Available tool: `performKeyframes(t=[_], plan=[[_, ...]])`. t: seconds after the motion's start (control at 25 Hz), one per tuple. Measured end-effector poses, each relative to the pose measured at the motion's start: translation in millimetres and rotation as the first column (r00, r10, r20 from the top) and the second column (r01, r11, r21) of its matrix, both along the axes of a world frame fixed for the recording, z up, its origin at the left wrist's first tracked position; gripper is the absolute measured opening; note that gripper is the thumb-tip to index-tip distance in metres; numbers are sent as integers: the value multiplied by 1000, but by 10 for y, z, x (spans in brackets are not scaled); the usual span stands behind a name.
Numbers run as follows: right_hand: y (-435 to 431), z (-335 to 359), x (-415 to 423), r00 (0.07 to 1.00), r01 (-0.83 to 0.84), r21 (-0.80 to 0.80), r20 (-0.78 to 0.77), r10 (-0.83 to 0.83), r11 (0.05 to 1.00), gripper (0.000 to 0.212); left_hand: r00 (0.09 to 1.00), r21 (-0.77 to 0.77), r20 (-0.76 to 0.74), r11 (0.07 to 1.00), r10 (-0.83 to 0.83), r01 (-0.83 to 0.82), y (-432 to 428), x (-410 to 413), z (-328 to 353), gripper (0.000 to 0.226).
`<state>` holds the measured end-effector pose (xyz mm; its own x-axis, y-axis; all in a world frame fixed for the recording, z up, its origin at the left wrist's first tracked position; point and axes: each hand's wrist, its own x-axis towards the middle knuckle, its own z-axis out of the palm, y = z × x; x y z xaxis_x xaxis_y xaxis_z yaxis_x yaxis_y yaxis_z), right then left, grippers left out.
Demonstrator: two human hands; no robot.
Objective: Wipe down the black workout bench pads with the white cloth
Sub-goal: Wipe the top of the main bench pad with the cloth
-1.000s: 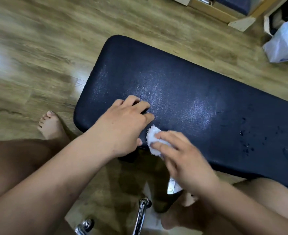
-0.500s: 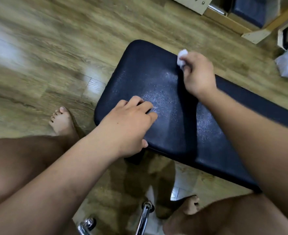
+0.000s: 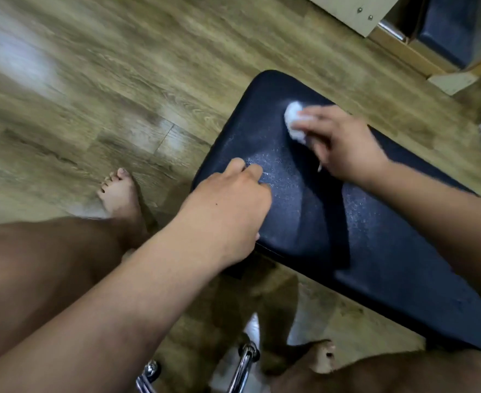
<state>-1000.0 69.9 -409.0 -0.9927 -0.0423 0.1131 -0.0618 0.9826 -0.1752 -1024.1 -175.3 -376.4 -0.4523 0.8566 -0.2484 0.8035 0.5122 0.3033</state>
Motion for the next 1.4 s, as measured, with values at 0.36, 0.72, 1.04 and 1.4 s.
performKeyframes(t=[0.36, 0.72, 1.04, 1.4], plan=[[-858, -81, 115, 982, 136, -162, -110, -155, 977, 31, 993, 113, 65, 989, 94, -101, -171, -7, 26, 23], [-756, -92, -69, 944, -322, 94, -46, 327, 942, 28, 970, 296, 89, 924, 225, -241, -389, -30, -307, 61], [-695, -137, -803, 939, 335, -31, -71, -336, 942, 32, 955, 203, 106, 934, 278, -294, -409, -39, -240, 81], [-622, -134, 684, 994, -96, 79, -49, 100, 992, 25, 972, 232, 145, 949, 184, -214, -246, 87, -244, 78]])
